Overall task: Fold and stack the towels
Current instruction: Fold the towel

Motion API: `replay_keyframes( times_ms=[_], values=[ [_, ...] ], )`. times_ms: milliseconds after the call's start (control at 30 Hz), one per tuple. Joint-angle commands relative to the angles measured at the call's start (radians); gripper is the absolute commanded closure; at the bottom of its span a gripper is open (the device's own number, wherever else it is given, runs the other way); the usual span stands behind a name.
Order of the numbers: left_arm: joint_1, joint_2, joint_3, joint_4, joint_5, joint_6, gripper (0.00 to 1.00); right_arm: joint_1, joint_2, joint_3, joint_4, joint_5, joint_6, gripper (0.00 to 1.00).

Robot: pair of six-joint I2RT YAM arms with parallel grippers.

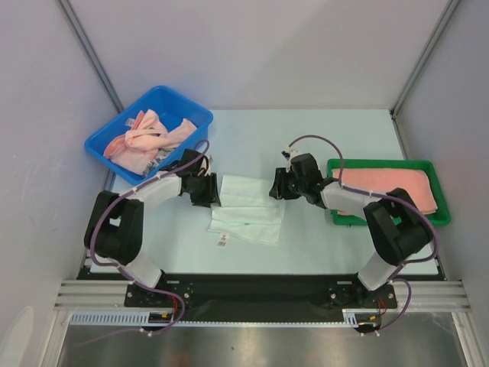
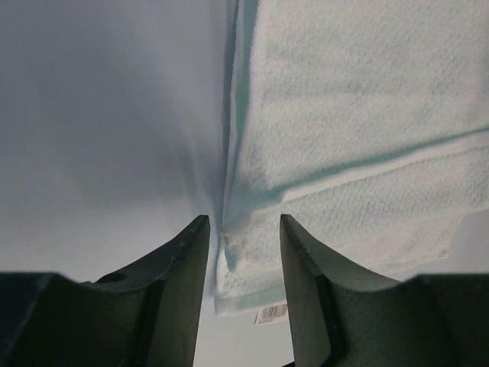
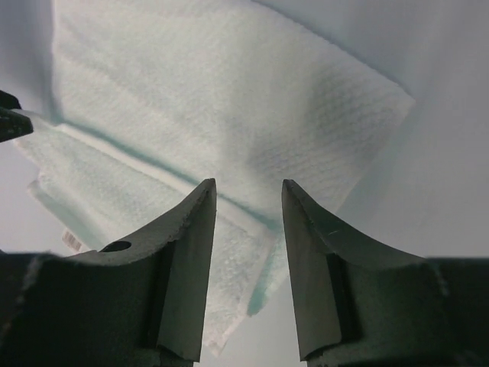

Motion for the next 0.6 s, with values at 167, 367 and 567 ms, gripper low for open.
replay_keyframes(
  times_ms=[167, 367, 567],
  values=[
    [0.005, 0.055, 0.067, 0.015, 0.021, -0.001, 0.55, -0.011, 0.094, 0.049, -0.119, -0.048, -0.004, 0.57],
    [0.005, 0.034, 0.045, 0.015, 0.030, 0.017, 0.60, -0.010, 0.043, -0.020, -0.099, -0.061, 0.001, 0.58],
    [0.005, 0.001, 0.030, 0.025, 0.046, 0.014, 0.62, 0.001, 0.029, -0.042, -0.076, -0.095, -0.008, 0.60]
  ],
)
